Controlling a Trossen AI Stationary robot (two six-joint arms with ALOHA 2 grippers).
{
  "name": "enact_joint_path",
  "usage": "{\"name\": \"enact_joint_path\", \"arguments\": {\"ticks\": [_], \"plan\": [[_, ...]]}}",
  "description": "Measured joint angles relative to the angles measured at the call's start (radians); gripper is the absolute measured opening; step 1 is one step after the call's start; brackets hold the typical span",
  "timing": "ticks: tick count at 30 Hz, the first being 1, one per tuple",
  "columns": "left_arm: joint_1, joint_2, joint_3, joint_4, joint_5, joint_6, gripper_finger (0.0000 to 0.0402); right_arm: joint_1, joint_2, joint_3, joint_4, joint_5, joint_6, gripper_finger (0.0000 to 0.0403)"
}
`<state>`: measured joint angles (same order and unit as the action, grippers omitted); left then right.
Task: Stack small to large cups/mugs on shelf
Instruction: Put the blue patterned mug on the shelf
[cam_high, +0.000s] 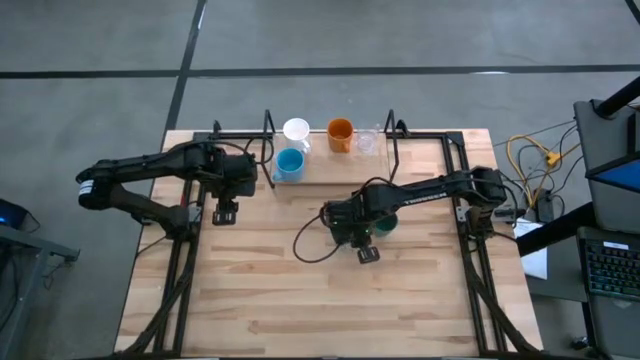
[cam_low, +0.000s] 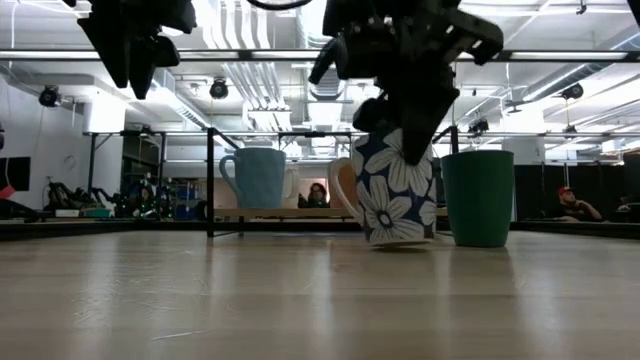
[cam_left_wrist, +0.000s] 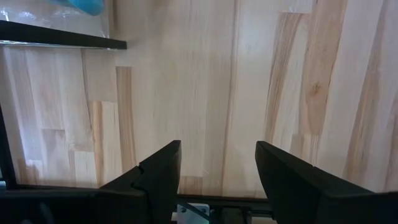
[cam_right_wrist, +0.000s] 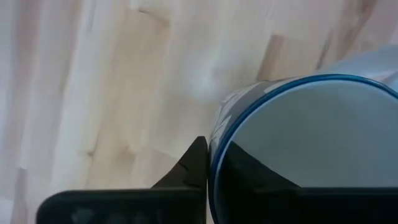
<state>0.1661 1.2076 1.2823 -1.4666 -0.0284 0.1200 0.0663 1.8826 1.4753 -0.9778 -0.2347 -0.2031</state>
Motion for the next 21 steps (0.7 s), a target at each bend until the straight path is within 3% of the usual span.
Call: {"name": "enact_joint_path", "arguments": {"ticks": [21], "plan": [[0.000,0.000,-0.008,0.000,-0.002,-0.002,0.0193,0.001,0.001,0.040,-0.014,-0.039,0.001,0.0014]]}}
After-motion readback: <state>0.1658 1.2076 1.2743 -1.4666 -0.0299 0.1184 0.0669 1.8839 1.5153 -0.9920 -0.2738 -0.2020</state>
